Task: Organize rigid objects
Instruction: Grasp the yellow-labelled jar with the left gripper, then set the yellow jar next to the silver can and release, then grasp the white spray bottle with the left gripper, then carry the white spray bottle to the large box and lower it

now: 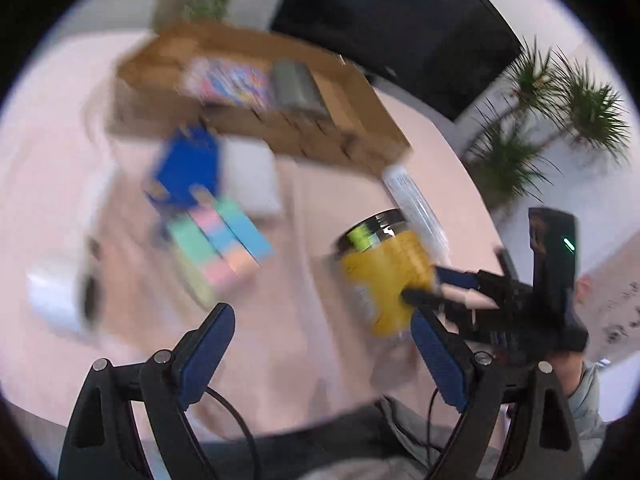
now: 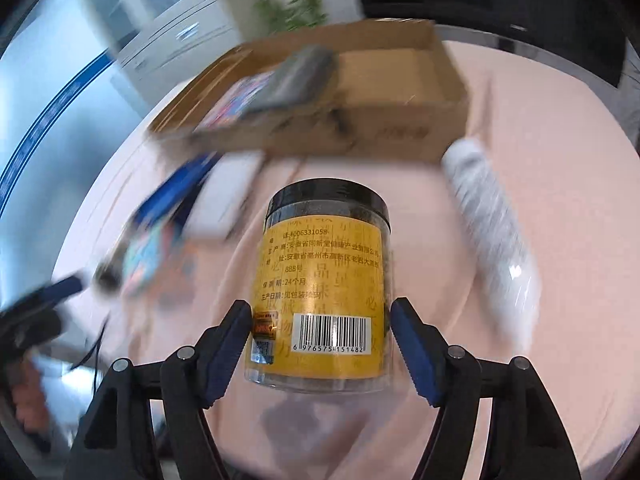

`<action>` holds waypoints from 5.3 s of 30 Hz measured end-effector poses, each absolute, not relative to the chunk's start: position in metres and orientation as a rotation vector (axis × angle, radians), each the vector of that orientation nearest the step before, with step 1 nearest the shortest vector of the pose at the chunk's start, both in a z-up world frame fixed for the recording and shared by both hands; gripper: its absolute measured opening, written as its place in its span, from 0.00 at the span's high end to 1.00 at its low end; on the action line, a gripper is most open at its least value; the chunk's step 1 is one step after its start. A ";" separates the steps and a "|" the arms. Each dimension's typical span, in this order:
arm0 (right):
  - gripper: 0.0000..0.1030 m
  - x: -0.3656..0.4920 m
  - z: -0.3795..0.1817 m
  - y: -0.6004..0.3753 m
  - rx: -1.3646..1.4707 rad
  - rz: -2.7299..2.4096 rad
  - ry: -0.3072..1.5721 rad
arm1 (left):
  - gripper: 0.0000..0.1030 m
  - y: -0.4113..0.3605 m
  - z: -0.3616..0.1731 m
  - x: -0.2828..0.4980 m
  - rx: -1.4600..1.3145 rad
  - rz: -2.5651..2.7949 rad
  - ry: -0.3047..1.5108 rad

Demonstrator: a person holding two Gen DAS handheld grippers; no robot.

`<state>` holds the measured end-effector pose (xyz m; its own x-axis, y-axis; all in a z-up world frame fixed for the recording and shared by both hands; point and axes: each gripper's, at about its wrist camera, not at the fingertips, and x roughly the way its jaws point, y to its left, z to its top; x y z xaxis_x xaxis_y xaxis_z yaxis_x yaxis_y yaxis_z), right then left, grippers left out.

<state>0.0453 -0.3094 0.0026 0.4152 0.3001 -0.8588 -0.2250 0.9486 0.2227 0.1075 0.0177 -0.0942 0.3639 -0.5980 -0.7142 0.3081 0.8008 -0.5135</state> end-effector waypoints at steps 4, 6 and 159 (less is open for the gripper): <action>0.29 0.005 0.004 -0.289 0.134 0.500 1.154 | 0.13 0.000 -0.125 0.117 -0.415 -0.691 1.185; 0.26 0.008 0.003 -0.288 0.179 0.523 1.167 | 0.13 0.001 -0.136 0.124 -0.496 -0.722 1.223; 0.59 0.337 0.025 -0.419 0.177 0.290 0.922 | 1.00 -0.234 -0.069 0.342 -0.115 -0.665 1.154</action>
<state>0.3373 -0.4190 0.0251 0.5693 0.3208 -0.7570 -0.1700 0.9468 0.2734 0.3418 -0.2336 -0.0692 0.2373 -0.5404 -0.8073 0.4266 0.8046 -0.4131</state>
